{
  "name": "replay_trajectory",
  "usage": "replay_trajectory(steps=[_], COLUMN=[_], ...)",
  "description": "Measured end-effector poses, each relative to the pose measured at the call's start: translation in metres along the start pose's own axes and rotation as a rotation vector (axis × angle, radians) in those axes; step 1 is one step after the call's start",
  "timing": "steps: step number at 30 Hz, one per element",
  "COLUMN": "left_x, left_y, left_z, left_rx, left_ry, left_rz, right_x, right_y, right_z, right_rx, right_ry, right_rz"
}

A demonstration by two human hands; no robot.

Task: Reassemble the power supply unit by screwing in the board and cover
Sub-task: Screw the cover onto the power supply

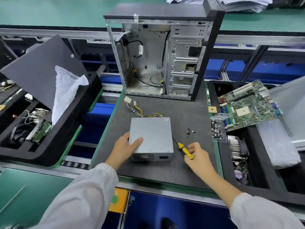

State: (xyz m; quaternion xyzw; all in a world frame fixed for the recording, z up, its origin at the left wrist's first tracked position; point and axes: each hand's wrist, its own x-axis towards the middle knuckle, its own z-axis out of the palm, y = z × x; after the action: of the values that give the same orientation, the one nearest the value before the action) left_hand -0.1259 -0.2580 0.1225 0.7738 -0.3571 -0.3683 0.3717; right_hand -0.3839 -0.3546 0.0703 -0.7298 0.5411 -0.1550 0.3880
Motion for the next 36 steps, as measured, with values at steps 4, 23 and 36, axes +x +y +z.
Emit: replay_trajectory(steps=[4,23,36], left_x=[0.0,-0.099,-0.109], left_y=[0.002,-0.142,-0.26], left_z=[0.003,-0.115,-0.13], left_rx=[0.051,-0.382,0.052], left_ry=[0.017,0.458,0.248], left_rz=[-0.044,-0.252,-0.631], right_x=[0.007,-0.077,-0.074], right_y=[-0.014,-0.191,-0.118], right_z=[0.0,0.199,0.226], right_rx=[-0.234,-0.309,-0.299], right_ry=[-0.111,-0.623,-0.594], right_rz=[-0.099,-0.561,0.044])
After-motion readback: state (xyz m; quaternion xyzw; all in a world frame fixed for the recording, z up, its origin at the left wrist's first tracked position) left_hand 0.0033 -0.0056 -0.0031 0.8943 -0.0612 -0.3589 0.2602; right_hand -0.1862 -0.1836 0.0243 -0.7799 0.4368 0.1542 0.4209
